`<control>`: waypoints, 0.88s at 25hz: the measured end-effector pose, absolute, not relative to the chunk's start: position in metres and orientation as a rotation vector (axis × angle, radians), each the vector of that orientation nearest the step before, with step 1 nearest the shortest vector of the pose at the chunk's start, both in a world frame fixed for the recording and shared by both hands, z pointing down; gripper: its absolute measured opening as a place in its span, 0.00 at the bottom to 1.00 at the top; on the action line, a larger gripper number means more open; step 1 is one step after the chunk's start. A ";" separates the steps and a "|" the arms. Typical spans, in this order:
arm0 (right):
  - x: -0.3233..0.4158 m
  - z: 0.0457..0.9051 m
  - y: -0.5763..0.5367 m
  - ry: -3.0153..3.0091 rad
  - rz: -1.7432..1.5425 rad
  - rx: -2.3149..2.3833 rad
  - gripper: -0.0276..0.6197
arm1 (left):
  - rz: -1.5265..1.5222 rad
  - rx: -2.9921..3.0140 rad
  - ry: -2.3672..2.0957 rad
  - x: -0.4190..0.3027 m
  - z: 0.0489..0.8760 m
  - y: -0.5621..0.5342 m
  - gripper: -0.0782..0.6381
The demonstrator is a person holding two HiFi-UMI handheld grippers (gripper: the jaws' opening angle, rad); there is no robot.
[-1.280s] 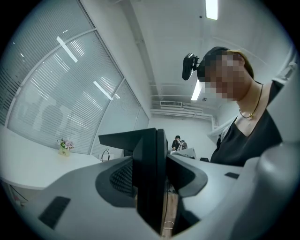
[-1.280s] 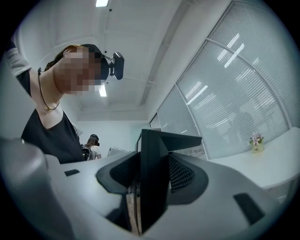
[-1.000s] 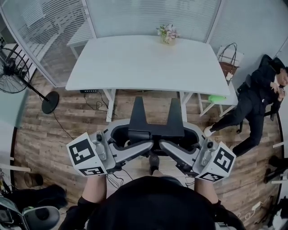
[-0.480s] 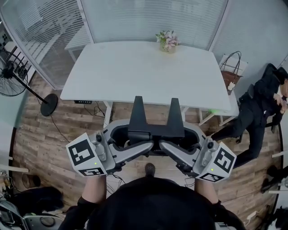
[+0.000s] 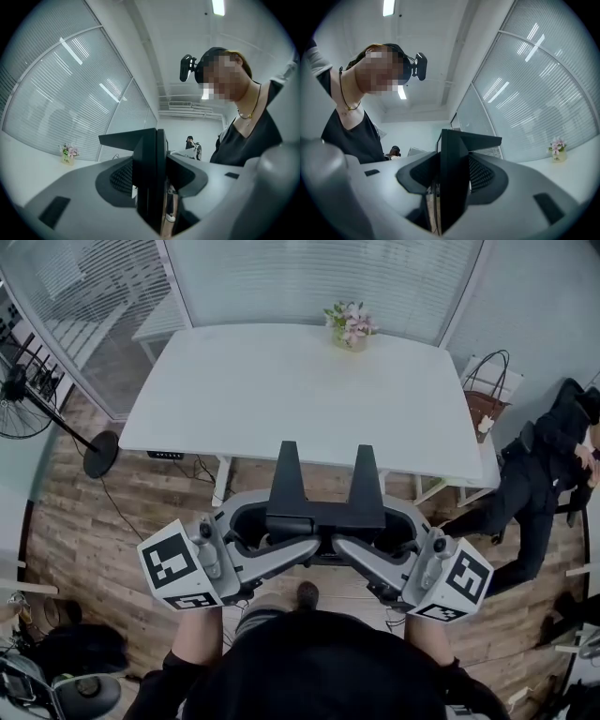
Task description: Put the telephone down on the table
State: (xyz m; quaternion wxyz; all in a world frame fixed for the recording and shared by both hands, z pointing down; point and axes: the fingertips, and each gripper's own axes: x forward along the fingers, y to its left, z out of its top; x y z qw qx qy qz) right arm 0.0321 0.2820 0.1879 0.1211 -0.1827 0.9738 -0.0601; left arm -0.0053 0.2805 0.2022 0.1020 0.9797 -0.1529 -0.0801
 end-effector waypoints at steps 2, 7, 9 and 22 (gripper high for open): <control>0.032 0.190 0.281 2.841 -0.182 -0.534 0.35 | -0.231 2.889 -0.452 -0.005 0.204 0.280 0.40; 0.032 0.193 0.281 2.832 -0.188 -0.539 0.35 | -0.223 2.892 -0.447 -0.006 0.206 0.279 0.40; 0.032 0.192 0.283 2.834 -0.190 -0.543 0.35 | -0.224 2.892 -0.442 -0.006 0.205 0.281 0.40; 0.033 0.187 0.284 2.833 -0.201 -0.537 0.35 | -0.216 2.880 -0.447 -0.004 0.200 0.283 0.40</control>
